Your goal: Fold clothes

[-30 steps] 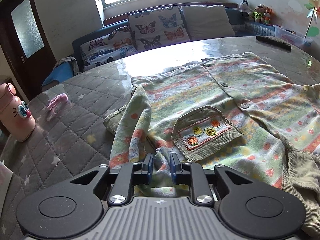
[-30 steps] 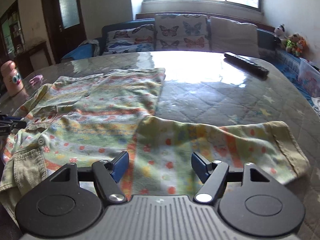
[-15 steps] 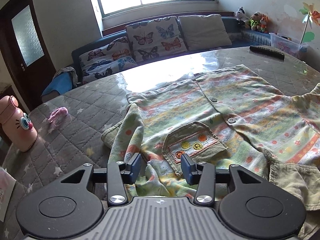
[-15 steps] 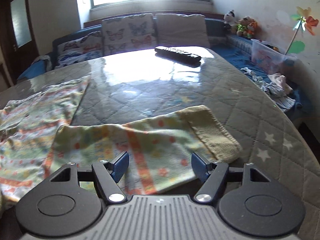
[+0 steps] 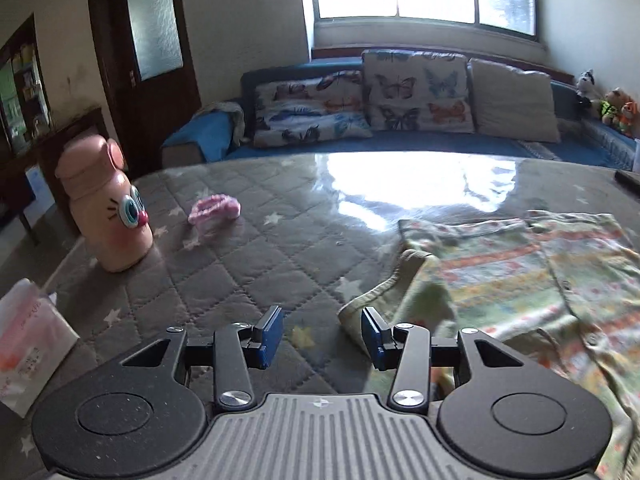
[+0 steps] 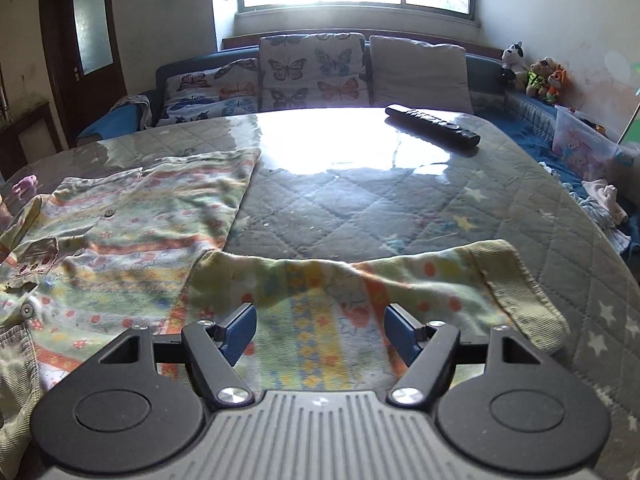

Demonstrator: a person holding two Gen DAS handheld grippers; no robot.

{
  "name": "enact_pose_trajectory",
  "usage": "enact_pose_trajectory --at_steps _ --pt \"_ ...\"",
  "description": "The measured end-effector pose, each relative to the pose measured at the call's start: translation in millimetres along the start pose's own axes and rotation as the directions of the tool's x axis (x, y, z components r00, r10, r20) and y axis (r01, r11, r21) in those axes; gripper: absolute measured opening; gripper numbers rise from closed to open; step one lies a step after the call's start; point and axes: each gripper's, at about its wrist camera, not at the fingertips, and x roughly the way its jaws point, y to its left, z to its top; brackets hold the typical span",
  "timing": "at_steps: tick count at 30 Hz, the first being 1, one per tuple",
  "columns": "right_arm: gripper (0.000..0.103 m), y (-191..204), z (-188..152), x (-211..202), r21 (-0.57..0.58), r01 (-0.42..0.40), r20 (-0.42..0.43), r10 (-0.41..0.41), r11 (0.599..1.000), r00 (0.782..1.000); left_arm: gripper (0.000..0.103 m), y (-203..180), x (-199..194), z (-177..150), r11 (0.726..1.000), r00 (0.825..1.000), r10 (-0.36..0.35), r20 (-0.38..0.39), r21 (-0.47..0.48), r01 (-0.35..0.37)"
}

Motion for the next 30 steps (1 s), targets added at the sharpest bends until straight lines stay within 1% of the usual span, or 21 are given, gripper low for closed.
enact_pose_trajectory --at_steps 1,7,10,11,12,14,16,19,21,22,26,30 --pt "0.078 1 -1 1 0.000 0.001 -0.003 -0.001 1.000 1.000 0.047 2 8 1 1.000 1.000 0.001 -0.015 -0.004 -0.001" --pt "0.085 4 -4 5 -0.008 0.006 -0.010 -0.006 1.000 1.000 0.047 -7 32 -2 0.999 0.998 -0.048 -0.048 0.020 0.049" --pt "0.089 6 -3 6 -0.014 0.003 -0.012 -0.003 1.000 1.000 0.044 -11 41 -3 0.997 0.996 -0.068 -0.056 0.028 0.070" --pt "0.090 6 -4 6 -0.016 0.004 -0.012 -0.004 1.000 1.000 0.037 -11 42 -2 0.996 0.996 -0.077 -0.053 0.029 0.079" --pt "0.091 7 -4 6 -0.017 0.004 -0.012 -0.004 1.000 1.000 0.033 -12 42 -2 0.995 0.995 -0.087 -0.048 0.033 0.089" --pt "0.092 7 -4 7 -0.015 0.003 -0.011 -0.003 1.000 1.000 0.015 -14 41 -3 0.995 0.996 -0.080 -0.032 0.049 0.082" --pt "0.093 7 -4 7 -0.014 0.007 -0.012 -0.007 1.000 1.000 0.011 -15 40 -4 0.996 0.997 -0.070 -0.017 0.061 0.071" --pt "0.095 7 -5 7 -0.017 0.013 -0.015 -0.013 1.000 1.000 0.009 -11 35 -9 0.998 1.000 -0.008 0.001 0.068 0.008" --pt "0.101 7 -6 9 -0.018 0.012 -0.019 -0.013 1.000 1.000 0.008 0 31 -15 0.998 0.999 0.044 0.000 0.050 -0.044" --pt "0.102 7 -6 9 -0.020 0.013 -0.020 -0.013 1.000 1.000 0.008 6 29 -18 0.997 0.998 0.070 -0.001 0.041 -0.070" --pt "0.103 9 -8 10 -0.026 0.020 -0.008 -0.020 0.999 1.000 0.008 32 19 -29 0.986 0.986 0.168 -0.018 0.001 -0.168" --pt "0.103 9 -10 10 -0.028 0.022 0.008 -0.022 0.999 1.000 0.008 55 3 -44 0.971 0.971 0.237 -0.036 -0.034 -0.238"
